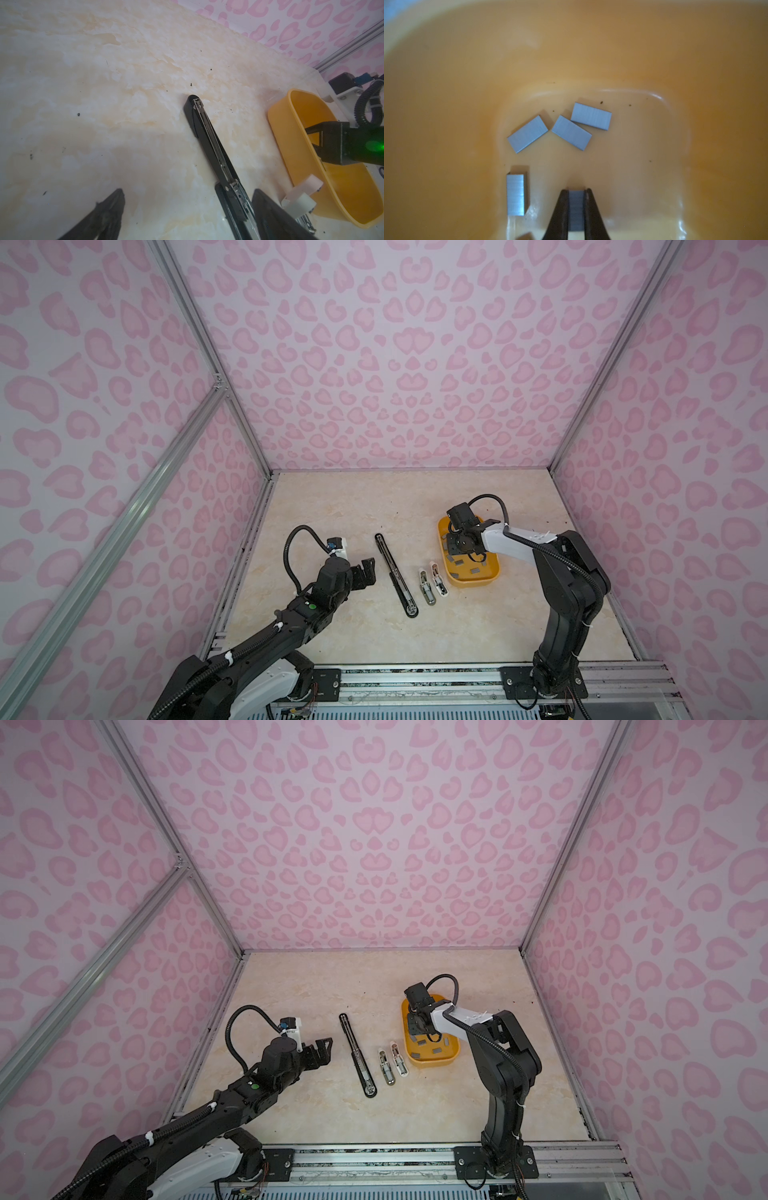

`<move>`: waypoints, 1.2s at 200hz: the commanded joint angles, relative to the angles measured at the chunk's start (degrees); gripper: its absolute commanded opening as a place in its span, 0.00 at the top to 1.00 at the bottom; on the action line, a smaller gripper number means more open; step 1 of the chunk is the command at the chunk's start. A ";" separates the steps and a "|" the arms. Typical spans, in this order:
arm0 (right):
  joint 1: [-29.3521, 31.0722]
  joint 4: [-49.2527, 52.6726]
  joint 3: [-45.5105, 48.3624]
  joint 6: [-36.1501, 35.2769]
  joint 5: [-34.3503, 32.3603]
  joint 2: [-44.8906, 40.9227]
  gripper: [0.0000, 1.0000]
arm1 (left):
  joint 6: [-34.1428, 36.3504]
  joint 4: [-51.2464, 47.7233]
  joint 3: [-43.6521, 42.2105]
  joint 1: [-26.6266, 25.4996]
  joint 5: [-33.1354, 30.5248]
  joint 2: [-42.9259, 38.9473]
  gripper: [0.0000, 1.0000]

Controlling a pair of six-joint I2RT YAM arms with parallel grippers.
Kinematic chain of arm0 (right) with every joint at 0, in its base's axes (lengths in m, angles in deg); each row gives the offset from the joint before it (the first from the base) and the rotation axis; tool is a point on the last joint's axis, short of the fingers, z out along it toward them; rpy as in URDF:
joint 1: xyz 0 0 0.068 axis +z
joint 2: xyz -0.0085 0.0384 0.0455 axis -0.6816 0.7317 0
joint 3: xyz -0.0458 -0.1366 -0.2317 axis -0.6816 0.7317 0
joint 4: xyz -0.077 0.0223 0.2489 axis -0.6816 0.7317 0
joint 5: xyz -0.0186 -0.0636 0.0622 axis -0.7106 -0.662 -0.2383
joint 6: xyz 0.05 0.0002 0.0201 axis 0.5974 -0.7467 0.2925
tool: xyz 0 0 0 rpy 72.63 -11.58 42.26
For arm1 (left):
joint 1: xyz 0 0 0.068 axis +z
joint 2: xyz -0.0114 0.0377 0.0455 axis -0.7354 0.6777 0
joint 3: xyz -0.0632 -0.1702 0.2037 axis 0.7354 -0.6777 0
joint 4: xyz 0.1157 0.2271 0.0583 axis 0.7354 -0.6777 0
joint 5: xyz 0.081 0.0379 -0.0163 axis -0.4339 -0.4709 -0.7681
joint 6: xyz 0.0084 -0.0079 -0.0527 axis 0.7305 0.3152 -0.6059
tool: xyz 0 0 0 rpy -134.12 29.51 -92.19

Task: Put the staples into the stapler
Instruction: 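Close the right gripper on a grey staple strip in the tray, then lift the strip and carry it with the right gripper to the pink stapler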

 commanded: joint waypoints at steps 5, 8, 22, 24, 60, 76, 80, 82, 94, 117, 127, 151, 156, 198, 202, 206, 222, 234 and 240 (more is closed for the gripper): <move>0.13 0.36 1.33 0.40 -0.62 -2.59 0.90 | -0.50 1.43 0.22 0.10 1.02 0.08 0.03; 0.07 0.21 1.60 0.38 -0.68 -3.12 0.90 | -0.50 1.23 0.28 0.07 1.11 -0.09 0.03; 0.35 -0.21 2.89 0.46 -0.47 -5.88 0.90 | -0.50 0.84 0.19 0.06 1.32 -0.85 0.03; 0.37 -0.34 3.09 0.45 -0.51 -6.27 0.90 | -0.50 0.82 0.20 0.03 1.34 -0.96 0.03; 2.55 -0.03 6.01 0.85 -0.45 -13.85 0.92 | 0.43 -0.69 0.18 0.10 2.93 -3.13 0.03; 4.76 1.58 6.59 0.95 -1.65 -17.61 0.92 | 0.73 -1.55 0.43 0.11 2.83 -3.68 0.03; 5.39 2.10 6.61 0.93 -1.86 -18.58 0.92 | 0.73 -1.65 0.40 0.11 2.92 -3.85 0.03; 5.76 2.37 6.61 0.90 -2.09 -19.04 0.92 | 0.69 -1.65 0.36 0.15 2.99 -3.95 0.03; 8.08 4.17 6.70 0.94 -3.40 -22.21 0.93 | 0.41 -1.01 -0.04 0.19 3.79 -4.53 0.03; 12.57 8.24 7.24 2.58 -5.42 -27.69 0.92 | -1.16 0.09 -1.12 0.19 5.02 -4.37 0.03; 15.16 8.35 8.84 3.75 -5.88 -30.25 0.92 | -1.85 0.05 -0.99 0.19 5.65 -3.54 0.03; 22.05 4.60 14.66 6.61 -5.87 -35.82 0.91 | -2.65 0.02 -0.22 0.19 7.45 -2.06 0.03; 23.30 3.73 15.73 7.62 -6.55 -36.69 0.92 | -2.55 0.02 -0.04 0.19 7.65 -2.09 0.03; 31.97 -6.01 23.95 11.25 -10.27 -41.50 0.92 | -0.57 2.64 0.05 0.19 10.24 -2.12 0.03; 32.22 -6.41 24.24 11.58 -9.93 -41.60 0.92 | -0.38 2.43 0.46 0.19 10.57 -1.74 0.03; 32.48 -6.77 24.55 11.73 -9.51 -41.61 0.92 | -0.24 2.40 0.75 0.19 11.00 -1.34 0.03; 33.21 -7.44 24.89 12.04 -7.80 -41.07 0.92 | 0.11 2.39 1.55 0.19 12.10 -0.11 0.03; 34.00 -6.67 24.72 11.96 -8.08 -40.45 0.92 | 0.28 2.71 1.49 0.19 12.24 -0.03 0.03; 34.46 -6.25 24.63 11.94 -8.74 -40.17 0.93 | 0.37 2.84 1.39 0.19 12.33 -0.17 0.03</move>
